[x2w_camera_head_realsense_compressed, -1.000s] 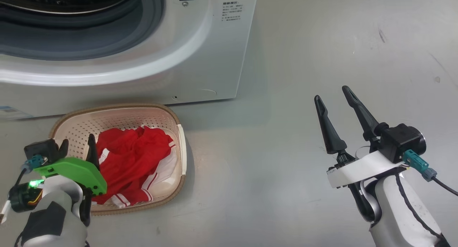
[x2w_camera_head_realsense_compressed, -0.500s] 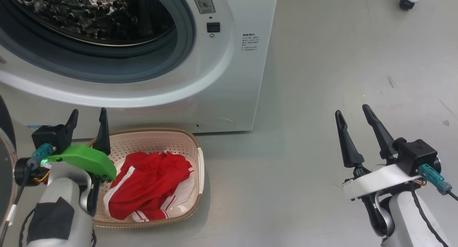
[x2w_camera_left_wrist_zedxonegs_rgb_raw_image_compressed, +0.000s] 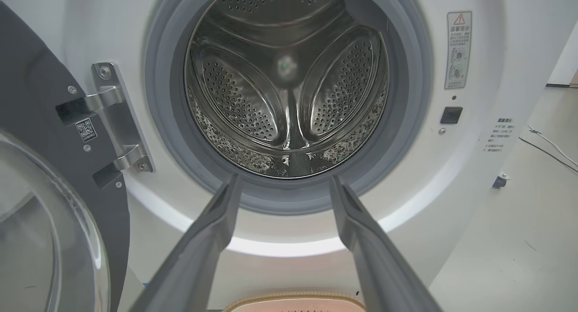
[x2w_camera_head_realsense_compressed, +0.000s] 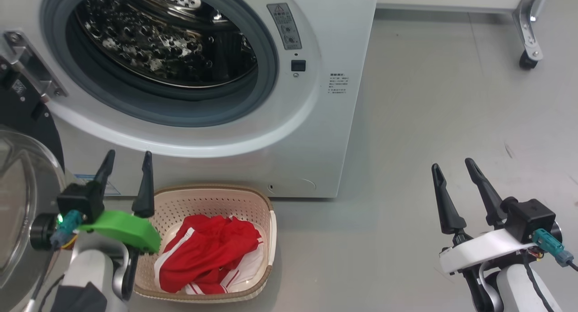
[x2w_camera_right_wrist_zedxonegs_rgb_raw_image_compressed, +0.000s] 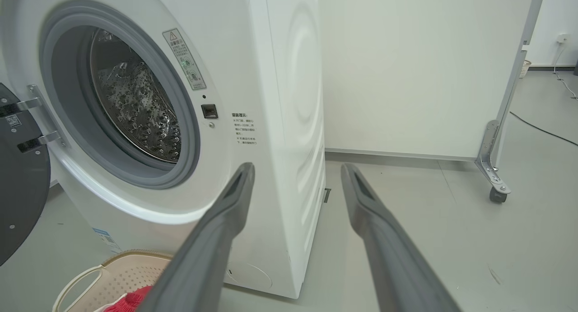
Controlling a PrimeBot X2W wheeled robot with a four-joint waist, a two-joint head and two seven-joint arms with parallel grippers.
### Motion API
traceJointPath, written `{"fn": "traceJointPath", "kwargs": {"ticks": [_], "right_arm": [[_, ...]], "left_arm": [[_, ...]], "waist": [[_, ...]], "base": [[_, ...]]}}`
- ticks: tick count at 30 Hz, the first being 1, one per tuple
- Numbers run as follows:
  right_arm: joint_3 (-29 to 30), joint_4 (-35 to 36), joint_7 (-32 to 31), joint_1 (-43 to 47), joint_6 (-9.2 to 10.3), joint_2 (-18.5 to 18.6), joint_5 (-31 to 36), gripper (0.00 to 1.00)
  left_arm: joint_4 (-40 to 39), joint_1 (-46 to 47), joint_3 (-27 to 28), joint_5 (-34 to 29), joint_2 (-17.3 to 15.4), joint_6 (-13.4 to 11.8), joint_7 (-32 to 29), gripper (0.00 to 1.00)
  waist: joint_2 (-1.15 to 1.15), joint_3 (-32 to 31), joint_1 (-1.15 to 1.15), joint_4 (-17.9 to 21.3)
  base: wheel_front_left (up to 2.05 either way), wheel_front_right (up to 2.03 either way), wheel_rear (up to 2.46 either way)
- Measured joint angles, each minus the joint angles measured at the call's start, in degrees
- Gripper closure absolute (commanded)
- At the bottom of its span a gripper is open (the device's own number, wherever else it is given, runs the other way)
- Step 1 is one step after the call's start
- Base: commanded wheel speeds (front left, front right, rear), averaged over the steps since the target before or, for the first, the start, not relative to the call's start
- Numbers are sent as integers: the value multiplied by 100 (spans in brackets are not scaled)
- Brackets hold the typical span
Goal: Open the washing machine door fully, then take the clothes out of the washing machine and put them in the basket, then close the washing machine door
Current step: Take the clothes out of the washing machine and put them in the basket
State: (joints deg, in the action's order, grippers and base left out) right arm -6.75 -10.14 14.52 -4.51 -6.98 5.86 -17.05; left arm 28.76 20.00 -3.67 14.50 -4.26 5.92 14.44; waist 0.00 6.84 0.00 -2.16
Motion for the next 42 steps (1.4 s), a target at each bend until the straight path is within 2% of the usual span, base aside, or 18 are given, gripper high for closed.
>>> {"fn": "traceJointPath", "kwargs": {"ticks": [8, 21, 42], "right_arm": [[-40, -20, 0, 174, -1, -38, 1, 0], [-30, 7, 0, 315, -1, -86, 1, 0], [14, 90, 0, 367, -1, -137, 2, 0]], "left_arm": [[-485, -718, 67, 22, 126, 43, 0, 0], [-967, -1338, -164, 19, 148, 96, 0, 0], [-1441, -1627, -99, 18, 156, 96, 0, 0]], "waist": [[0, -313, 0, -64], [0, -547, 0, -18], [0, -549, 0, 42]], "base": [[0, 0, 0], [0, 0, 0], [0, 0, 0]]}}
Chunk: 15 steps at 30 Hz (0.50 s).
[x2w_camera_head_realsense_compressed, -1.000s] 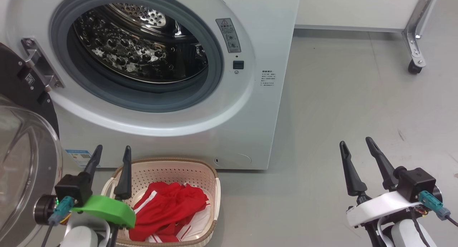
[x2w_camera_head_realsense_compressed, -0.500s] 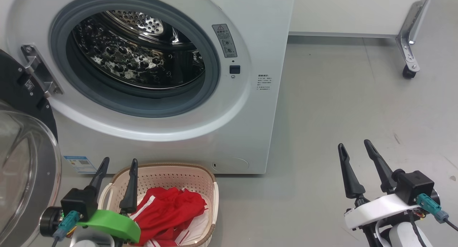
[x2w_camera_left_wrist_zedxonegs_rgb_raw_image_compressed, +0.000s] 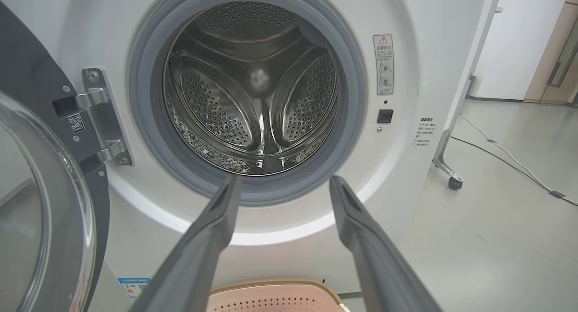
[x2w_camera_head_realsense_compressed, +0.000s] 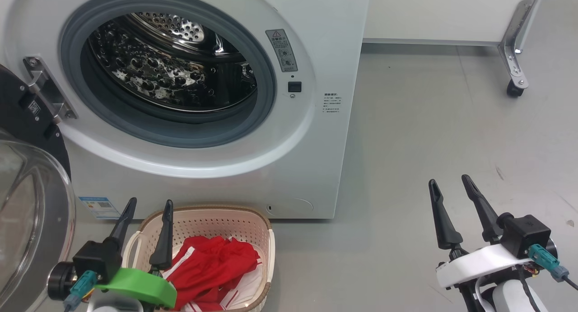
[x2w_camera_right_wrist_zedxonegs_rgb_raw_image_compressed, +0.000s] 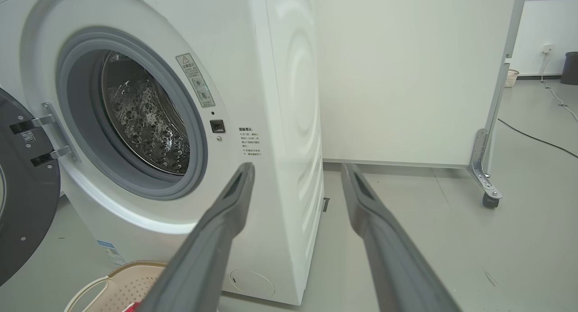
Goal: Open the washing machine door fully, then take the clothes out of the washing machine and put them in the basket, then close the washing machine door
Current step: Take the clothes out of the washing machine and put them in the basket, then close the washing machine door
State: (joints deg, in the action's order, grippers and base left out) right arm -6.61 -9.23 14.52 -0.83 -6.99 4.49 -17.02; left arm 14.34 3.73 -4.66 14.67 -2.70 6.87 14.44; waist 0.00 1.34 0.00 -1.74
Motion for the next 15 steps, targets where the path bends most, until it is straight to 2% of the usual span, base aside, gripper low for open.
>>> {"fn": "traceJointPath", "kwargs": {"ticks": [15], "right_arm": [[2, 20, 0, 0, 0, -25, 2, 0]], "left_arm": [[-126, -83, -1, 0, 3, 0, 0, 0]], "waist": [[0, 32, 0, 20]], "base": [[0, 0, 0]]}}
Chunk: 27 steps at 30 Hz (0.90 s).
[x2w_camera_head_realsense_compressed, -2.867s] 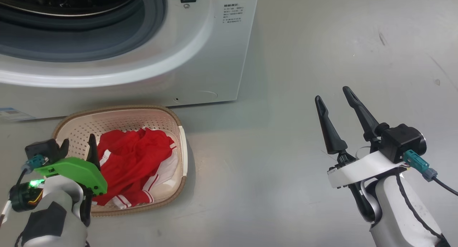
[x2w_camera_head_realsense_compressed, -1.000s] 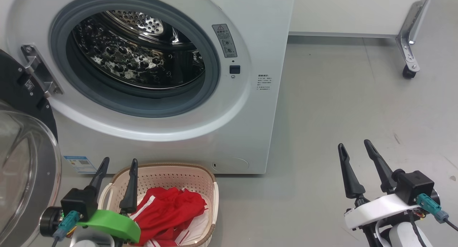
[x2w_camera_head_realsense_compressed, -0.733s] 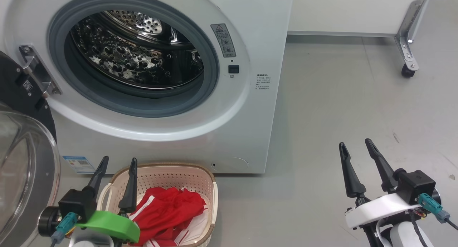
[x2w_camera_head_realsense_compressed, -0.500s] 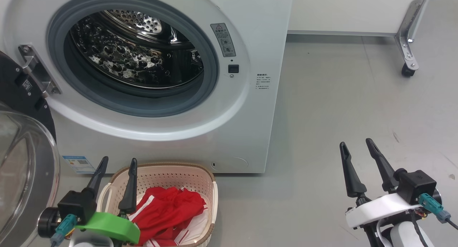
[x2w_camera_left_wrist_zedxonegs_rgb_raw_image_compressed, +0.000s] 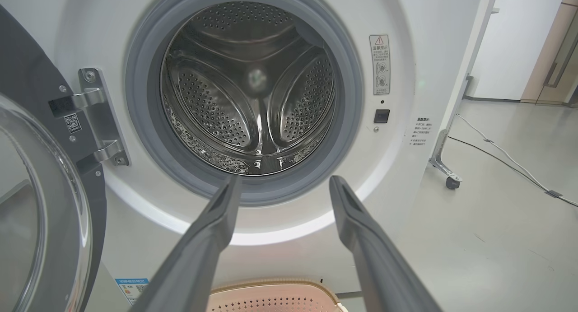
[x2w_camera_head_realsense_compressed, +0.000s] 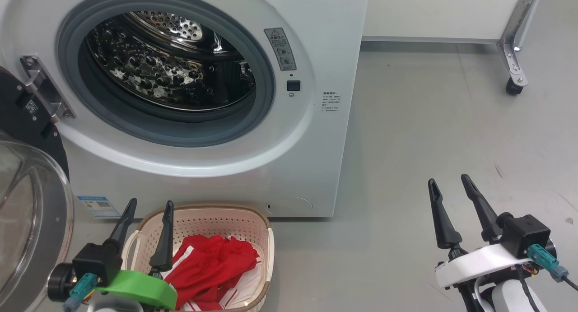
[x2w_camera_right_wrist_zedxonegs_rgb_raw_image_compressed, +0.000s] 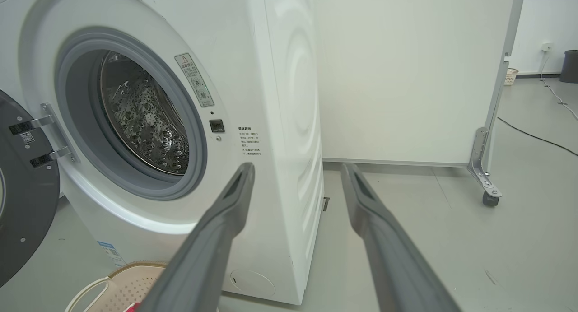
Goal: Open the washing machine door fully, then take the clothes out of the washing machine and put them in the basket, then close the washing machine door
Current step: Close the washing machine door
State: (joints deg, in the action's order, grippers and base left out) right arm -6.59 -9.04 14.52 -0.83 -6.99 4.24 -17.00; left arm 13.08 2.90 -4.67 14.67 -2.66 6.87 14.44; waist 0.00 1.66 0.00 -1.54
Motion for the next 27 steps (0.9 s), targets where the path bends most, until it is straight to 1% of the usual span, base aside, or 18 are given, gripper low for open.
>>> {"fn": "traceJointPath", "kwargs": {"ticks": [16, 27], "right_arm": [[-3, 27, 0, -1, 0, -20, 16, 0], [-4, 26, 0, -3, 0, -42, 16, 0]], "left_arm": [[-79, -5, -10, -12, 7, 0, 0, 0], [-68, -7, -13, 34, 11, 0, 0, 0]], "waist": [[0, 87, 0, 37], [0, 89, 0, 54]], "base": [[-2, 3, -1], [-41, 41, 0]]}}
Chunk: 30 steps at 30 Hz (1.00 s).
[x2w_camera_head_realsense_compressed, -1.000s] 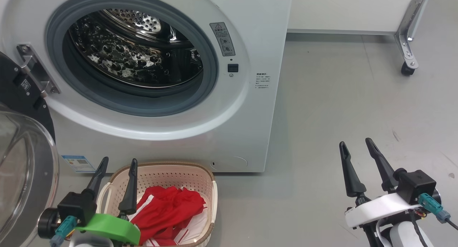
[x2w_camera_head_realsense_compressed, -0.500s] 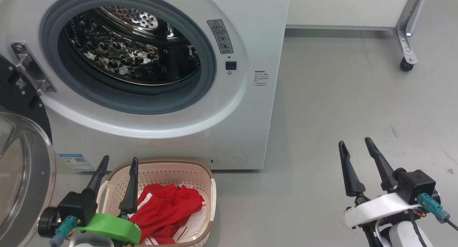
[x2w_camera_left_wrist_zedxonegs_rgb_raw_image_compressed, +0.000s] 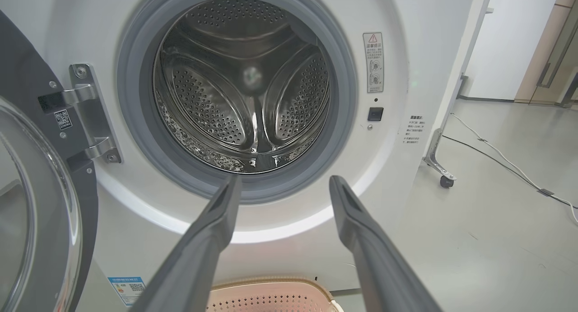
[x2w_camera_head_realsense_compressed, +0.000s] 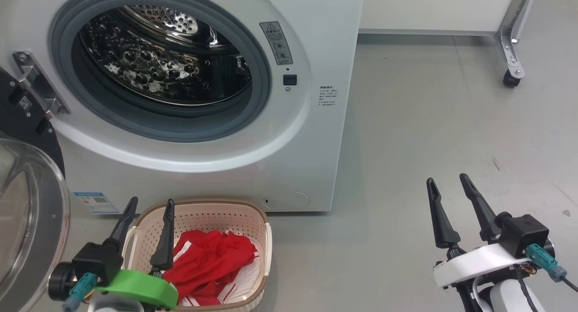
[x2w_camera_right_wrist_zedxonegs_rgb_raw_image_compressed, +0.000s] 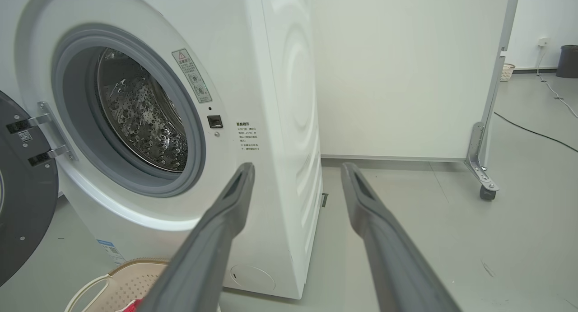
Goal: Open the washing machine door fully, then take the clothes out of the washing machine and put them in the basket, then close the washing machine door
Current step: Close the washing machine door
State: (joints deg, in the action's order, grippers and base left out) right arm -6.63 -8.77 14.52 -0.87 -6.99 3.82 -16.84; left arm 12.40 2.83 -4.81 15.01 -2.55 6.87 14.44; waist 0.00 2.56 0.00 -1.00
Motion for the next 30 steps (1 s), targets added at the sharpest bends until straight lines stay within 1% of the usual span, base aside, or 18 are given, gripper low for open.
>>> {"fn": "traceJointPath", "kwargs": {"ticks": [13, 24, 30], "right_arm": [[-4, -21, 0, -1, 0, -5, 1, 0], [-4, -52, 0, -1, 0, -5, 9, 0], [-25, -75, 0, -1, -1, -5, 10, 0]], "left_arm": [[-4, 0, 11, -1, 3, 0, 0, 0], [-36, -19, 7, 11, 4, 0, 0, 0], [-79, -24, -26, -105, 7, -1, 0, 0]], "waist": [[0, -45, 0, 18], [0, -68, 0, 17], [0, -68, 0, -8]], "base": [[-90, 90, 0], [-139, 139, 0], [-145, 145, 0]]}}
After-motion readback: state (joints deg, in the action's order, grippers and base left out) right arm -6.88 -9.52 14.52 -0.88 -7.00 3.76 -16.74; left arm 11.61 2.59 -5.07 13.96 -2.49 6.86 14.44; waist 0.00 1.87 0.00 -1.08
